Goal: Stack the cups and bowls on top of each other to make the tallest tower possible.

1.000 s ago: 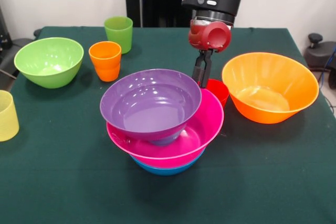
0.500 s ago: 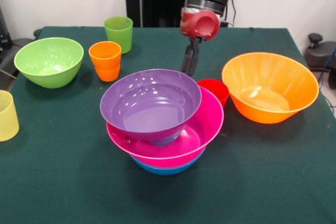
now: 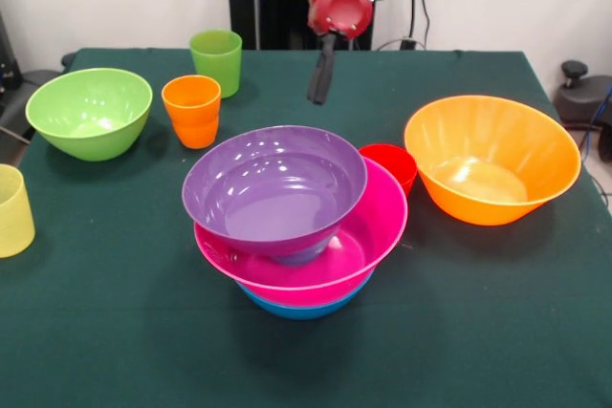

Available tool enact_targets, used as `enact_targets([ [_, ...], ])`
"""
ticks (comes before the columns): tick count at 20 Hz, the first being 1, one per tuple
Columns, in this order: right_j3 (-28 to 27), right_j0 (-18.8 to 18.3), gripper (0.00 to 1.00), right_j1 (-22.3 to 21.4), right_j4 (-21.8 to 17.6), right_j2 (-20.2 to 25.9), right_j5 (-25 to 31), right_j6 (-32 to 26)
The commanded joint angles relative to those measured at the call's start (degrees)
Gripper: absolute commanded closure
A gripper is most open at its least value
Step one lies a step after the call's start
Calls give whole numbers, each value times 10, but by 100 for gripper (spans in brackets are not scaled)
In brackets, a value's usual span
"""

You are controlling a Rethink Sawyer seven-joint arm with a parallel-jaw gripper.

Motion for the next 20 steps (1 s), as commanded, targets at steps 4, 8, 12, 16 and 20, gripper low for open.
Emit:
enact_targets([
  [4,33,-40,0,-7,-14,132,-76,-39],
  [8,13,-48,0,6,-39,132,-86,-30],
  [12,-12,-43,0,36,-93,117,-114,-4],
  [16,-21,-37,0,51,-141,104,-139,8],
  [20,-19,-28,0,60,-174,91,-152,19],
])
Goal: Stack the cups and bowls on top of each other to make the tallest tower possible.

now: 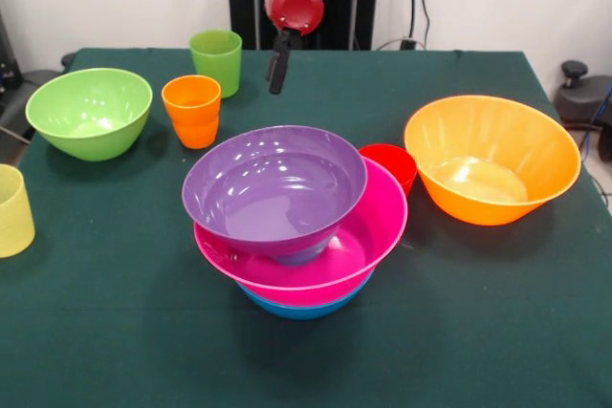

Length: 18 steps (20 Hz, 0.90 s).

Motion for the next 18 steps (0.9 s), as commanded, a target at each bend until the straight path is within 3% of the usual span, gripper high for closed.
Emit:
enact_targets([
  [1,-36,6,0,47,-65,82,-70,21],
  [5,-42,4,0,52,-90,76,-84,37],
  [9,-50,-4,0,48,-113,75,-96,17],
  [18,-78,-37,0,34,-138,88,-112,5],
])
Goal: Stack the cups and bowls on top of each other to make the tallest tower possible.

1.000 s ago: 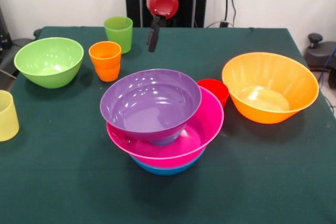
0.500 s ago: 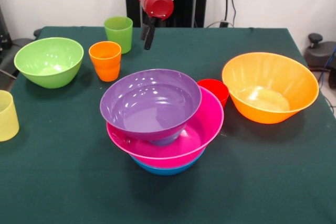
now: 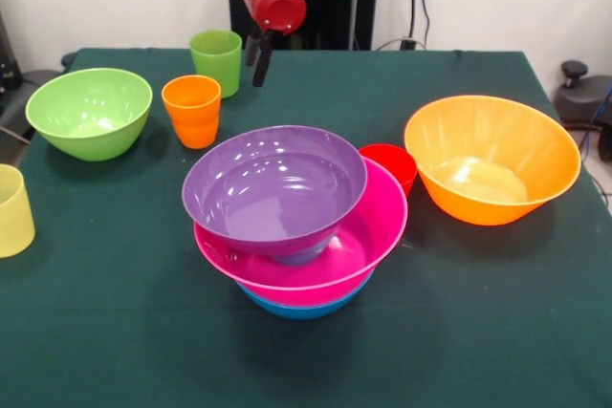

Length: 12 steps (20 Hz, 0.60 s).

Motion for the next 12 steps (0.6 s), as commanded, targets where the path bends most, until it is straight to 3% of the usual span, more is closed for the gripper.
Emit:
enact_targets([
  [1,-70,-23,0,12,-32,89,-57,3],
  [5,-70,-21,0,4,-44,91,-55,-22],
  [12,-63,-19,0,-26,-72,117,-44,-136],
])
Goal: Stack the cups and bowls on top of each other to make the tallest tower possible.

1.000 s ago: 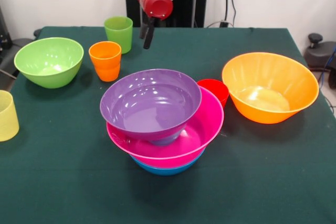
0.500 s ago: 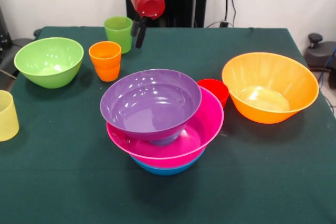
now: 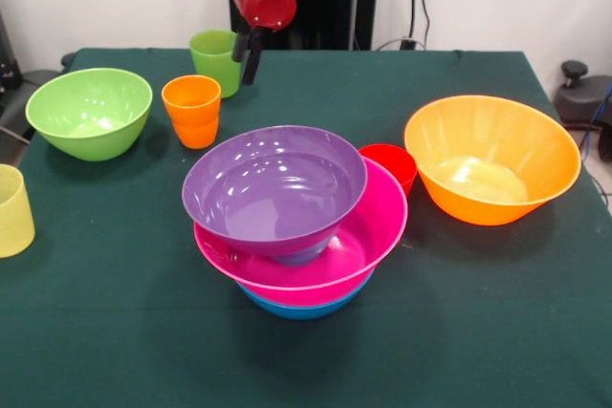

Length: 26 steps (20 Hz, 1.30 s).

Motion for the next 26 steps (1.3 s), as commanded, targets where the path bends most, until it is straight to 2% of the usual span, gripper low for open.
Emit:
enact_targets([
  [1,-46,-5,0,-18,-37,121,-28,-150],
  [8,-26,-11,0,-63,-49,161,-6,-241],
  [16,-21,-9,0,-79,-78,188,-6,-297],
  [26,-11,1,0,-94,-99,194,-15,-310],
])
